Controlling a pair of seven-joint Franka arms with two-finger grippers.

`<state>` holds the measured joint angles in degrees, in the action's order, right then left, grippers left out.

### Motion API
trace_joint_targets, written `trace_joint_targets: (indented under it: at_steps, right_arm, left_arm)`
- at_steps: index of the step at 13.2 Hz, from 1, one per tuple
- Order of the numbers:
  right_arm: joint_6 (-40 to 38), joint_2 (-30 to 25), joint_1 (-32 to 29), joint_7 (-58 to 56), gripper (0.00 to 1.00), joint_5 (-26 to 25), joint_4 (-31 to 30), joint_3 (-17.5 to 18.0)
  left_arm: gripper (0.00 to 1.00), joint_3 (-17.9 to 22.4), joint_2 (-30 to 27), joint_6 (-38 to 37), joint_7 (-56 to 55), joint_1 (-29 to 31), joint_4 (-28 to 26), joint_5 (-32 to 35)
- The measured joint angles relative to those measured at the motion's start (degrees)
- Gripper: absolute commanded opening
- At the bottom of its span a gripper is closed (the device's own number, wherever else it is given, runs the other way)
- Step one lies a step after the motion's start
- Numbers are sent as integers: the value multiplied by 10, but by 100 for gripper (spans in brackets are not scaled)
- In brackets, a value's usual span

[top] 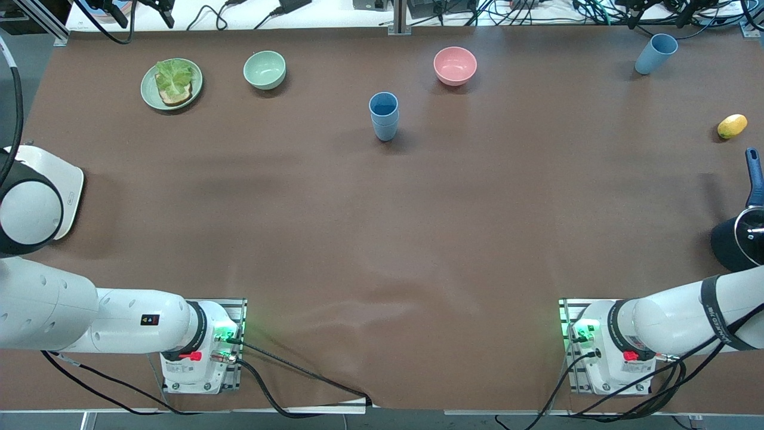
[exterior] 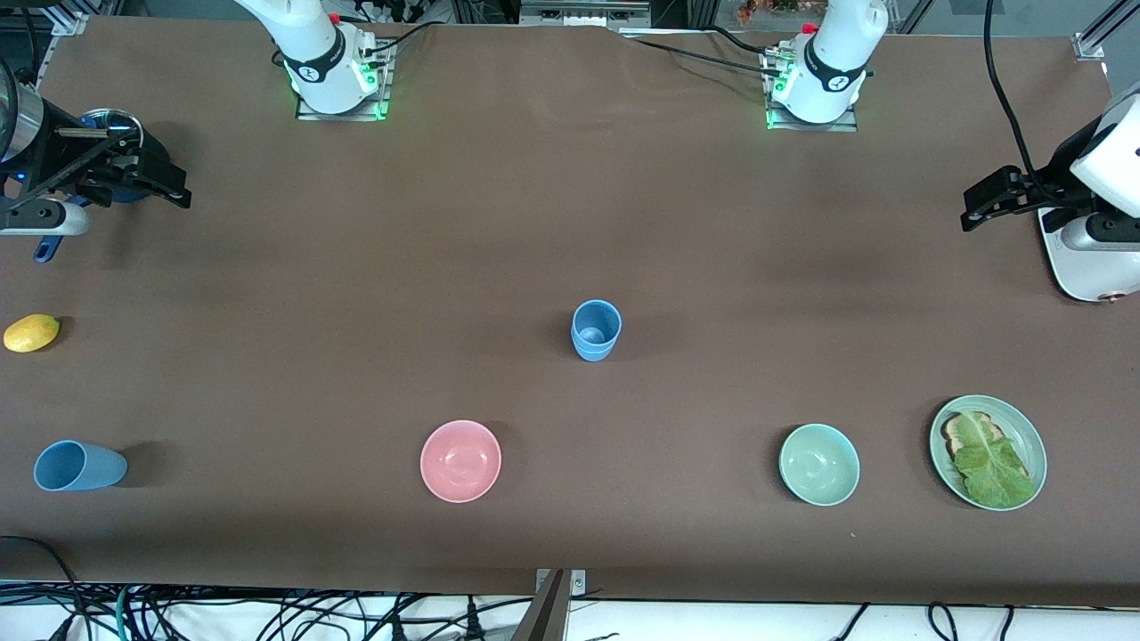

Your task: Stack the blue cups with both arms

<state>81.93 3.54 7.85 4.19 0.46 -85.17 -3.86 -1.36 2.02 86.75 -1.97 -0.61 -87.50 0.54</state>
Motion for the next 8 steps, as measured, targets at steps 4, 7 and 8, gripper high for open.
trace_joint_targets:
  at_steps: [4,7,8]
  right_arm:
    - [0,0,0,0,100,0,0,0]
    - [0,0,0,0,100,0,0,0]
    - [0,0,0,0,100,0,0,0]
  left_arm:
    - [100,0,-12,7,-1,-1,-18,0]
    - [100,0,-12,7,-5,-2,-23,0]
    - [100,0,-12,7,-7,-2,-24,0]
